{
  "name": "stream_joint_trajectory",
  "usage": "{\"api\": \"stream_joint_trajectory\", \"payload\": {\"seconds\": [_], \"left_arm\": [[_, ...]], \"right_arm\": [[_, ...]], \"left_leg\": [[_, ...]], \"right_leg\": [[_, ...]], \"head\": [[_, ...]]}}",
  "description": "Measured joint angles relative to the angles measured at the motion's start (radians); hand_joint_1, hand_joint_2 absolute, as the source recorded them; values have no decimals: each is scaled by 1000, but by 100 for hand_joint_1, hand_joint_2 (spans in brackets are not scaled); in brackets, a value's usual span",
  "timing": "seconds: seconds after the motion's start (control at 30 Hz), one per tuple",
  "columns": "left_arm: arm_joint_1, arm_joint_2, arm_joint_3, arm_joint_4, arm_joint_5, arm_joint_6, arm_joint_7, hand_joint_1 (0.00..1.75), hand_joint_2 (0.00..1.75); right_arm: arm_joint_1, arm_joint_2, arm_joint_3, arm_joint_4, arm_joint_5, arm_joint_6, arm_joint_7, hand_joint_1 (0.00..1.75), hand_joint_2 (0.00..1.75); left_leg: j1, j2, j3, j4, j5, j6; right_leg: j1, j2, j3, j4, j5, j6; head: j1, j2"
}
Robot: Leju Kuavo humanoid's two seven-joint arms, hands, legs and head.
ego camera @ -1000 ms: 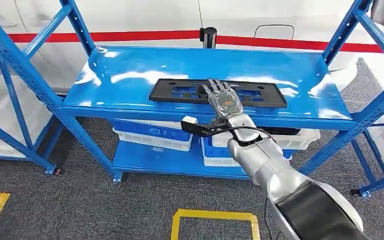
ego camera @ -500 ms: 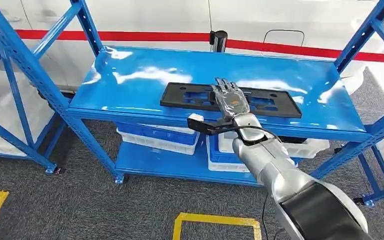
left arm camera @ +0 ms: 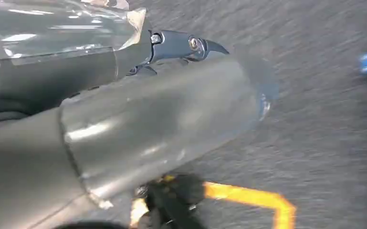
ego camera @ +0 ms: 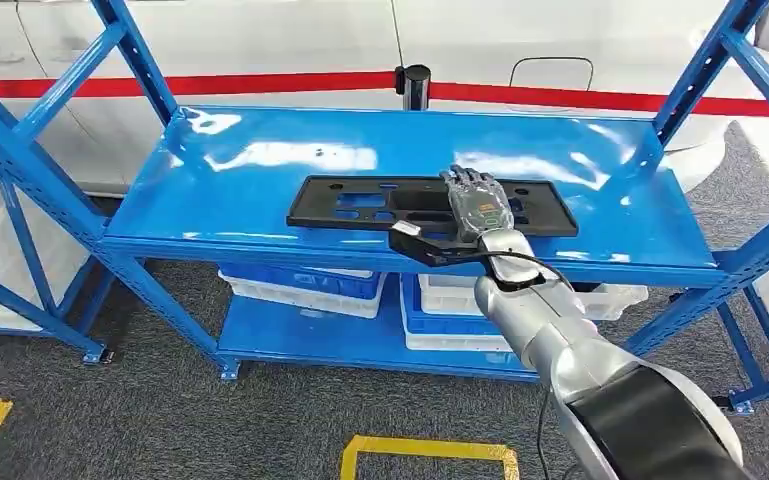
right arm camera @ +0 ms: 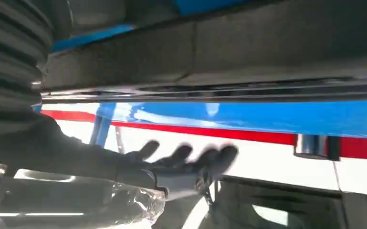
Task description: Take the parts from the cabinet and place them on the table.
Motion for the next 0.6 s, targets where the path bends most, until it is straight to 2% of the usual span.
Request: {"api": "stream_joint_trajectory", "payload": {"seconds": [0.03,0.07,0.1,0.13,0.17,0.2,0.23,0.27,0.43,0.5,0.6], "left_arm": [[-1,-1,5,0,3,41,-53,0,0],[-4,0,12,0,5,76,-78,0,0],[-6,-1,16,0,3,101,-94,0,0],[-7,-2,17,0,-3,119,-99,0,0],[-6,-3,18,0,-3,132,-99,0,0],[-6,-5,22,0,-4,144,-99,0,0],[-6,-5,24,0,-6,158,-99,0,0],[-5,-5,24,0,-6,170,-99,0,0],[-6,-11,33,0,-7,184,-99,0,0],[-6,-12,33,0,-14,181,-99,0,0],[-6,-13,34,0,-16,184,-101,0,0]], "right_arm": [[0,-2,-8,0,-1,-4,-10,159,175],[0,-5,-16,0,0,-10,-23,152,175],[-1,-8,-20,0,4,-14,-30,150,175],[1,-11,-25,0,6,-18,-34,150,175],[4,-14,-31,0,7,-19,-37,154,175],[5,-17,-34,0,11,-20,-40,152,175],[5,-19,-36,0,13,-20,-43,152,175],[5,-21,-39,0,16,-20,-45,159,175],[5,-22,-42,0,24,-21,-59,161,175],[5,-21,-42,0,29,-21,-69,168,175],[4,-16,-42,-3,39,-24,-92,164,175]], "left_leg": [[-3,0,45,-103,57,12],[-9,0,79,-179,77,28],[-14,4,86,-188,66,29],[-16,4,85,-188,66,29],[-15,4,87,-194,73,17],[-17,4,96,-192,69,7],[-20,2,95,-192,72,12],[-22,0,94,-192,72,12],[-26,0,94,-192,70,19],[-28,-1,94,-192,70,20],[-28,0,94,-191,70,24]], "right_leg": [[3,1,7,0,-4,1],[2,1,10,-1,-5,1],[14,2,7,0,-10,7],[9,2,7,0,-11,11],[16,1,5,6,-17,7],[13,1,3,4,-16,8],[10,-1,5,4,-15,10],[11,-1,5,4,-14,14],[9,-3,8,-1,-14,14],[9,-3,8,-1,-14,14],[6,-3,8,-1,-13,15]], "head": [[0,0],[1,0],[2,0],[0,0],[1,0],[2,0],[1,0],[1,0],[2,0],[2,0],[2,0]]}}
